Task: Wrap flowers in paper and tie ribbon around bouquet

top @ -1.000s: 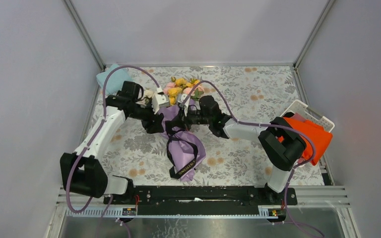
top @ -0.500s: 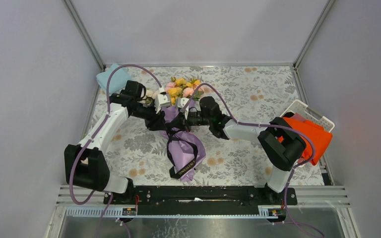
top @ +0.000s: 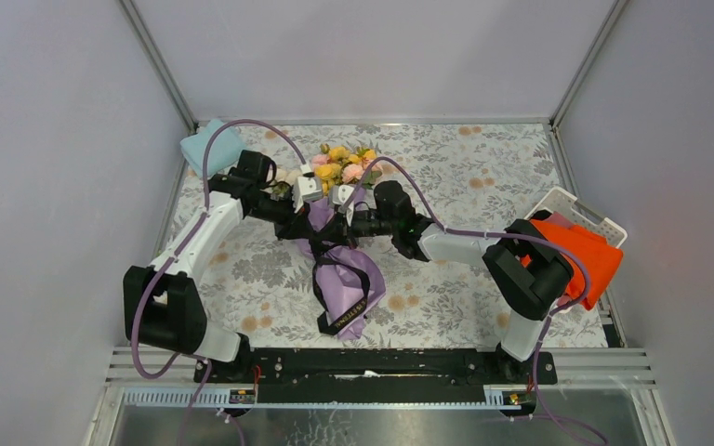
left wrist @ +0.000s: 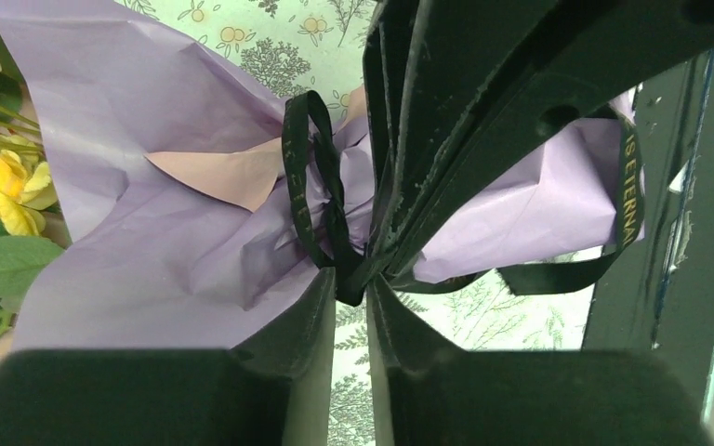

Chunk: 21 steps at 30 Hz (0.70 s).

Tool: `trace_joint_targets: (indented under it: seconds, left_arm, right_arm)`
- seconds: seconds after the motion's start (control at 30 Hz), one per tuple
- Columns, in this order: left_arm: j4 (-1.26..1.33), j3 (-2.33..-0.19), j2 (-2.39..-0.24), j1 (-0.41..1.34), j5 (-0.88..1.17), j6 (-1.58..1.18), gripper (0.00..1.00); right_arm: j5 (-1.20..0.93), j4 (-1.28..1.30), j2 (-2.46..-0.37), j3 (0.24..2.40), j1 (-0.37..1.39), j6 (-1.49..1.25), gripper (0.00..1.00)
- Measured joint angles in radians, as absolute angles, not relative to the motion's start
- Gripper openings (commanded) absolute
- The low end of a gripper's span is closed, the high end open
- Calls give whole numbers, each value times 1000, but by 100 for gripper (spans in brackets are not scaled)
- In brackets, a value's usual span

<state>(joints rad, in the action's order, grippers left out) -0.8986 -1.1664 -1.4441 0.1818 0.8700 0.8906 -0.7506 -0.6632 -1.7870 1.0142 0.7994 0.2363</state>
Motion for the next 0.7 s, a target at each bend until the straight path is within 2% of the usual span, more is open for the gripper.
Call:
trace_joint_targets:
  seconds: [0.03, 0.13, 0.27, 0.3, 0.4, 0.5, 0.6, 0.7]
  left_arm:
    - [-897, -1166, -1445, 184, 871, 892, 1]
    - [-897, -1169, -1449, 188, 878, 896, 0]
    - [-905, -1180, -1453, 189, 876, 897, 0]
    - [-905, -1180, -1453, 189, 874, 897, 0]
    - [-905, -1169, -1446, 187, 856, 913, 0]
    - [-903, -1134, -1423, 182, 831, 926, 0]
    - [-902, -1123, -1418, 179, 822, 929, 0]
    - [-896, -1122, -1416, 179, 818, 930, 0]
  right_arm:
    - [-752, -664, -1787, 1014, 799, 237, 0]
    - [-754, -664, -1787, 1014, 799, 240, 3]
    - [-744, -660, -1787, 1014, 799, 229, 40]
    - [-736, -652, -1787, 1014, 796, 224, 43]
    - [-695, -599, -1786, 1015, 778, 212, 44]
    - [-646, -479, -1788, 1045, 735, 221, 51]
    - [-622, -316, -1834, 1166, 703, 260, 59]
    - [-628, -233, -1868, 1240, 698, 308, 60]
